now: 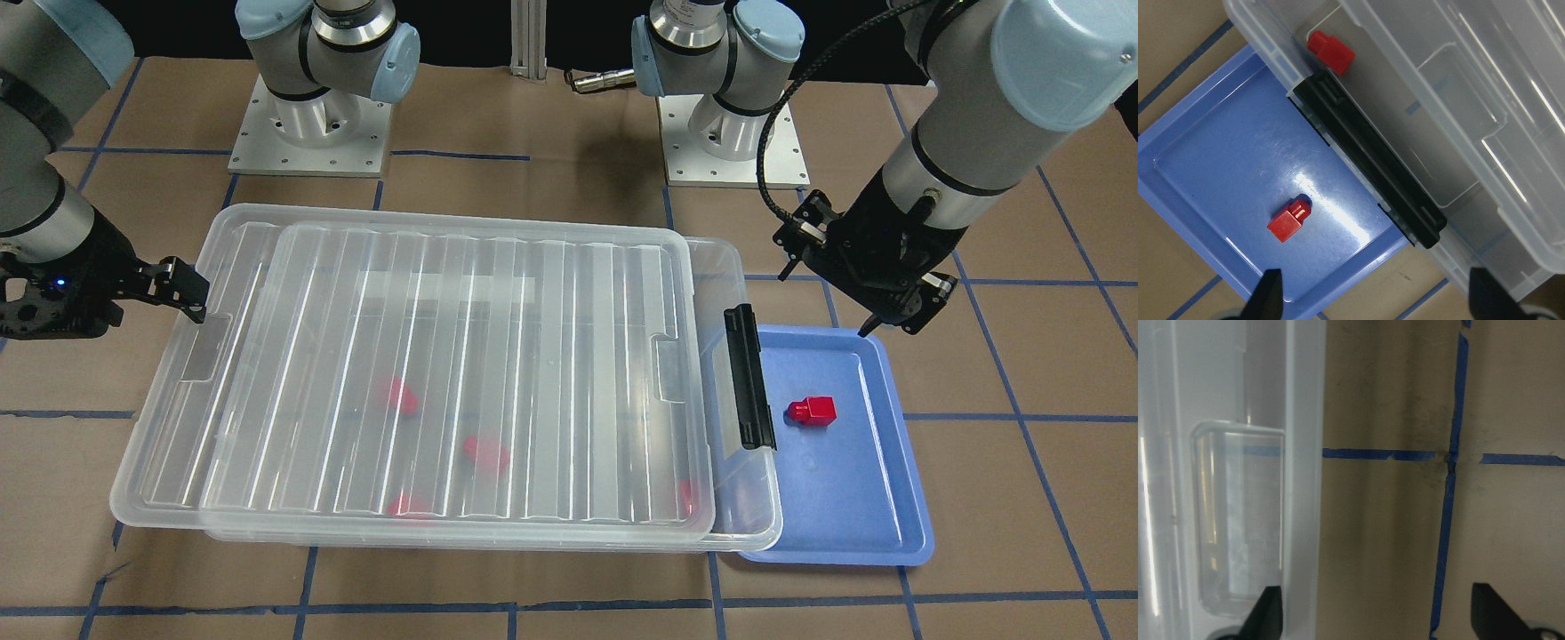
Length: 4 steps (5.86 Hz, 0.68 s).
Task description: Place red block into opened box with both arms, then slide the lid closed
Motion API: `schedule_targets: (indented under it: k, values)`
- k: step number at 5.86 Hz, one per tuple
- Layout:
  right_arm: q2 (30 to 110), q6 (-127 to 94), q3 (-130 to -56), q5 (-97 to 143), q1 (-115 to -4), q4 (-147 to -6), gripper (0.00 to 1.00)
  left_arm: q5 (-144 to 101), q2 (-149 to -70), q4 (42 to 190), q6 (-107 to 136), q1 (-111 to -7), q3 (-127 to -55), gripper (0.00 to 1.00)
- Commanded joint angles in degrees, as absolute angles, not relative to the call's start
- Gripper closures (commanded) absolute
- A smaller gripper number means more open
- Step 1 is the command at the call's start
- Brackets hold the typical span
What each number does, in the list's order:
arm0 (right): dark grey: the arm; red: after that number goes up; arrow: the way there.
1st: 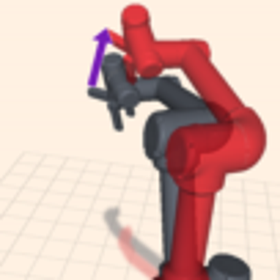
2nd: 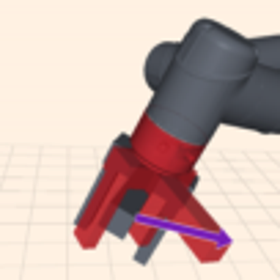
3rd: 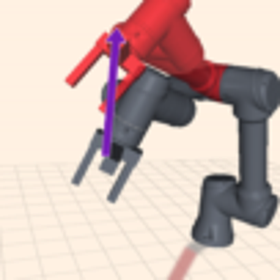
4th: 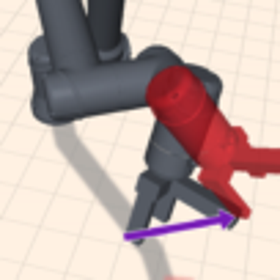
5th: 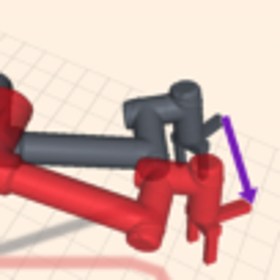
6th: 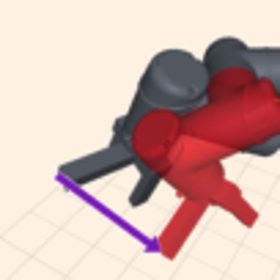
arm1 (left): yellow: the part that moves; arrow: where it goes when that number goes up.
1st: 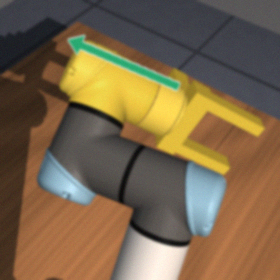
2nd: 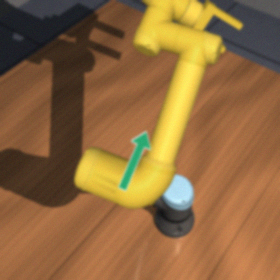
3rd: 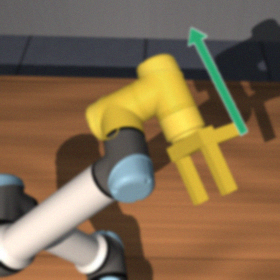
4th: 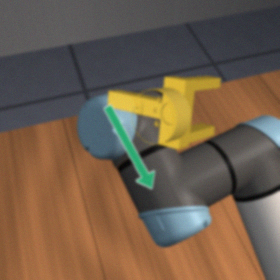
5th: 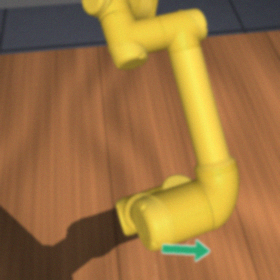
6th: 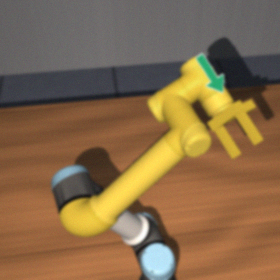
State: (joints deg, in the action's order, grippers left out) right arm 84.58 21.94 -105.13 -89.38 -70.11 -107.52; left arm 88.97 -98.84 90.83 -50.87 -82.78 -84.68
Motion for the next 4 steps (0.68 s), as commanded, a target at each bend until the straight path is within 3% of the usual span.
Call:
schedule_targets:
  k: [1, 4]
  values:
    - [84.55, 24.95, -105.12, -89.65, -66.90, -107.93, 0.00, 89.03, -101.93, 90.44, -60.69, -80.09, -84.90, 0.03]
    - [84.55, 28.55, -104.85, -89.74, -61.90, -108.37, 0.00, 88.94, -103.62, 83.89, -85.60, -74.81, -89.54, 0.03]
